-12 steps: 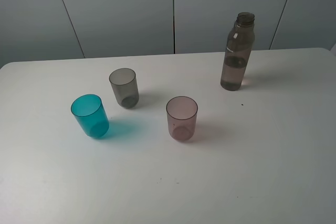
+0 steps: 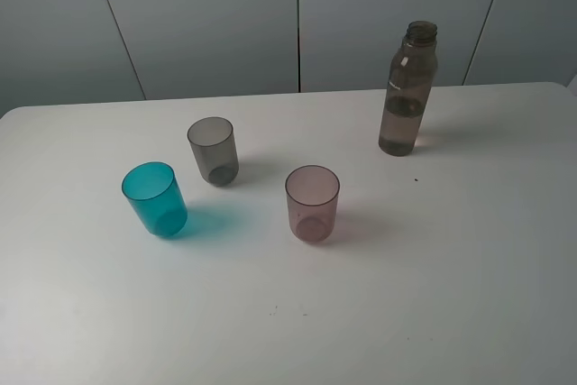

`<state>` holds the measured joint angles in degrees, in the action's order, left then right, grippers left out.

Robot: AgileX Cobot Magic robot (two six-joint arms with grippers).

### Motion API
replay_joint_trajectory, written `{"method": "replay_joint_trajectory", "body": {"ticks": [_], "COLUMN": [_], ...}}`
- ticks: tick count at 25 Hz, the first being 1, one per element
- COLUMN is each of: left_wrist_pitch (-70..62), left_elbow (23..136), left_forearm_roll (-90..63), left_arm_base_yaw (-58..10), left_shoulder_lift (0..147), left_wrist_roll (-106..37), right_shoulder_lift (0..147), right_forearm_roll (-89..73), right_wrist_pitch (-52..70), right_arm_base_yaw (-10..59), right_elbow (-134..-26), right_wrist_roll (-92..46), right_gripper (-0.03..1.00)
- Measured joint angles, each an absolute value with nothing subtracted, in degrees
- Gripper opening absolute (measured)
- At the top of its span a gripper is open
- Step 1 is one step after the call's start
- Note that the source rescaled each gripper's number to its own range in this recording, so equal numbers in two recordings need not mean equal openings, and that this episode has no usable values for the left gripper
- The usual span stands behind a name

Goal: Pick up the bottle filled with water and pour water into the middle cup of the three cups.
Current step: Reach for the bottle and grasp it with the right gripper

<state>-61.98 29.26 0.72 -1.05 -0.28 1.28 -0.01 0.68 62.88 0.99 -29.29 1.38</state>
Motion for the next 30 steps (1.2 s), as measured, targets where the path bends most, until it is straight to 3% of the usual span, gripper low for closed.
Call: {"method": "replay_joint_trajectory", "body": {"ticks": [30], "left_wrist_pitch": [-62.0], "left_elbow": [29.3], "left_forearm_roll": [0.7], "left_arm_base_yaw": [-1.1], "left_shoulder_lift": [-0.3], "left_wrist_roll": [1.3], "right_shoulder_lift": [0.3], "right_forearm_roll": [0.0], "right_wrist_pitch": [62.9], "right_arm_base_yaw": [1.0], "right_elbow": [-29.3], "right_wrist_roll": [1.5], "right_gripper": [1.00]}}
